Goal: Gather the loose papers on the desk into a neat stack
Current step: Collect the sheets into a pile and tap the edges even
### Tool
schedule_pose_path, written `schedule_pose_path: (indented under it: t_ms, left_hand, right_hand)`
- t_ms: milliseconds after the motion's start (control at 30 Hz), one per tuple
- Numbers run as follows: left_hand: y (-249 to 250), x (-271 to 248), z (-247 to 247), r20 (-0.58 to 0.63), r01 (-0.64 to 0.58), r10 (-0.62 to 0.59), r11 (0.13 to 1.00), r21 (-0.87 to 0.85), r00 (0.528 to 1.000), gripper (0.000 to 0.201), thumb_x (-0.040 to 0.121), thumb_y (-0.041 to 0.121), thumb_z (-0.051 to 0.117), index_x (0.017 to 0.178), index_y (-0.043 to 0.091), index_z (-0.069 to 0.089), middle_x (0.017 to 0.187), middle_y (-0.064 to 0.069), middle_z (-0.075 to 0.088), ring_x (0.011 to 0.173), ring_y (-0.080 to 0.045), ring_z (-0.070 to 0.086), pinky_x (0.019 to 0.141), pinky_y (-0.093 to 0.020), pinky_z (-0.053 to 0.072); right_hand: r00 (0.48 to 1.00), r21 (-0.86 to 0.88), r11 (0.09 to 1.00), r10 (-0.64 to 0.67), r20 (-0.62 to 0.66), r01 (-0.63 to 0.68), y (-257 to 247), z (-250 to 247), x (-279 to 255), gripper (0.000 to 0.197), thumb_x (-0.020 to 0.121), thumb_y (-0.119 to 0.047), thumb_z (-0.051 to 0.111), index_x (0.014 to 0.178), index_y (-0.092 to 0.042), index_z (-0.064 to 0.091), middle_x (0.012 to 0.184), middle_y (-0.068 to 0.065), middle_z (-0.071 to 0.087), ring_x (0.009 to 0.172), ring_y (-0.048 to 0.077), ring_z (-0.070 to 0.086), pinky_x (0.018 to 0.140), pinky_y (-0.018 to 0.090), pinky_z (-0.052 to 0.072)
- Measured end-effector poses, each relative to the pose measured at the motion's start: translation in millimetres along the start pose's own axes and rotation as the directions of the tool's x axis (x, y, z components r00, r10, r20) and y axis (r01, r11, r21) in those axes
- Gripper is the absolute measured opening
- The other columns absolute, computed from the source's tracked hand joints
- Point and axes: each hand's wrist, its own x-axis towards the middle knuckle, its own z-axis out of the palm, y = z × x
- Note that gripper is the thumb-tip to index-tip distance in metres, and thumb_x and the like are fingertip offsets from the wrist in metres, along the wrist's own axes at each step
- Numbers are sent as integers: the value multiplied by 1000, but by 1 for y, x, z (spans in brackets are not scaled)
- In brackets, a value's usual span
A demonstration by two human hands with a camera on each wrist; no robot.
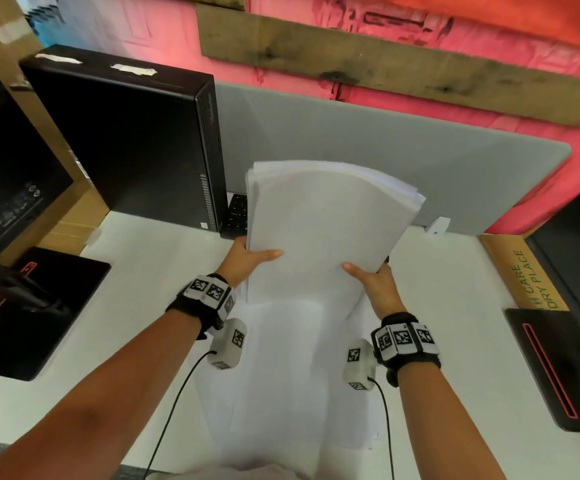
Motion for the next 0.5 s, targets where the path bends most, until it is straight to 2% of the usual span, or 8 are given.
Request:
schedule_pose_path:
  t_ms: [33,100,167,233,333,367,433,500]
  left_hand:
    - [-1,-1,-1,-5,10,-10,1000,0,1000,45,77,4,69,119,10,53,119,-5,59,96,-11,61,84,-18,51]
    - [-5,-2,0,-18,39,-39,999,19,999,46,79,5,68,122,6,53,120,-11,60,103,-18,60,90,-27,47]
    - [-10,-4,3,-66,53,-52,998,17,996,45,79,10,69,120,3,54,118,-12,61,103,-21,61,92,-31,46]
    - [-6,-8,5,-89,22,-20,1000,13,996,39,81,10,67,118,2,56,111,-9,63,93,-16,63,92,-31,49]
    - [10,-11,2,-37,-71,72,997,20,997,29,81,8,65,110,10,61,98,3,66,87,-7,66,86,-24,53]
    - [15,-12,-1,-14,-86,87,996,30,996,25,81,8,66,105,15,63,95,6,67,84,-3,67,83,-20,54]
    - [19,-15,-5,12,-93,92,994,49,996,24,79,9,69,99,20,64,94,8,67,84,-1,67,82,-19,54]
    - [11,-15,-7,-6,-68,68,997,41,998,30,78,11,70,107,14,63,98,5,68,89,-6,66,85,-22,53]
  right_hand:
    - [1000,-9,1000,19,14,-19,4,0,0,26,80,-4,67,101,-16,57,113,8,62,85,5,59,77,20,47]
    - [998,-22,997,70,9,-70,12,3,1,36,81,-6,67,115,-7,56,123,17,60,89,14,60,84,27,47]
    - [995,-14,997,79,-61,-80,16,7,0,38,81,-7,67,116,-3,56,122,20,60,94,22,59,88,32,46]
    - [993,-2,999,43,-112,-43,12,9,-1,34,81,-7,68,113,-3,57,119,18,62,95,22,59,88,31,49]
    - [992,-40,997,-71,-107,67,-2,3,-4,32,82,-8,67,113,-5,58,112,8,62,96,19,60,77,14,52]
    - [990,-53,994,-105,-96,100,-7,-1,-4,36,82,-9,66,117,-3,57,113,6,62,98,18,60,78,13,52]
    - [987,-95,986,-141,-74,134,-11,-6,-6,43,83,-13,66,124,-5,55,115,4,63,102,17,61,86,22,52]
    - [989,-129,983,-138,-60,130,-6,-9,-6,41,85,-15,65,124,-8,54,114,3,63,101,16,61,87,25,49]
